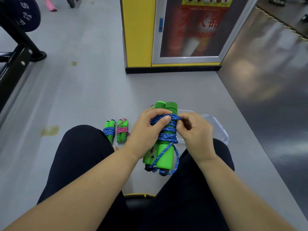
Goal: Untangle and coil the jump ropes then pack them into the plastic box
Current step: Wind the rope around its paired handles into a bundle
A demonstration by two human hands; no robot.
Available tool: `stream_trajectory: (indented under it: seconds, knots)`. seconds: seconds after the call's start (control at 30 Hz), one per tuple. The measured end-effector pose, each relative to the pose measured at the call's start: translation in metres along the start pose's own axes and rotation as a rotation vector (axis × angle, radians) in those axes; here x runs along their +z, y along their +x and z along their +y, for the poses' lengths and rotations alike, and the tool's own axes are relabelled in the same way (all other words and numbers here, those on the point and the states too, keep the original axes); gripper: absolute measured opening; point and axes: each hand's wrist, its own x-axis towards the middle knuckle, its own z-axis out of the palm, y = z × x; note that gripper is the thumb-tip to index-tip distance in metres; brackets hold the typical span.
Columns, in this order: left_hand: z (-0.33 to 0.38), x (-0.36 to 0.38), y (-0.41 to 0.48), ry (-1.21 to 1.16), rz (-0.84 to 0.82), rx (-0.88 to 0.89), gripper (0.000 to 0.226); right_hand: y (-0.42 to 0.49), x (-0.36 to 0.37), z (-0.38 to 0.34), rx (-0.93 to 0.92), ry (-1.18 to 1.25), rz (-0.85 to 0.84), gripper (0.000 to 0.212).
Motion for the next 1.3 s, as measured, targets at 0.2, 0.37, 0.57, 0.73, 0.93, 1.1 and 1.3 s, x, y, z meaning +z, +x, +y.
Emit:
stream_trajectory:
  seconds: [0.2, 0.37, 0.57, 0.73, 0.93, 1.1, 1.3]
  knots:
    - [0.008, -0.005, 0.001, -0.093, -0.053, -0.061, 0.016, 0.008, -0.004, -0.001, 0.221, 0.239, -0.118, 0.022]
    - [0.007, -0.005, 0.001, -0.053, -0.091, -0.027, 0.021, 0.014, -0.011, -0.002, 0.390, 0.471, -0.217, 0.020]
    - [0.006, -0.004, 0.001, 0.222, -0.064, 0.038, 0.016, 0.015, -0.013, 0.005, 0.446, 0.502, -0.335, 0.015]
    - [0.010, -0.004, 0.005, 0.299, -0.029, 0.033, 0.016, 0.008, -0.002, 0.007, 0.524, 0.707, -0.266, 0.006]
    - [0.010, 0.001, 0.006, 0.292, -0.027, 0.065, 0.012, 0.017, -0.009, 0.008, 0.471, 0.632, -0.312, 0.010]
    - [0.006, 0.002, 0.011, 0.269, 0.003, 0.028, 0.008, 0.019, -0.014, 0.010, 0.446, 0.587, -0.378, 0.006]
    - [0.004, 0.001, 0.011, 0.283, 0.010, 0.002, 0.007, 0.014, -0.010, 0.009, 0.468, 0.583, -0.391, 0.010]
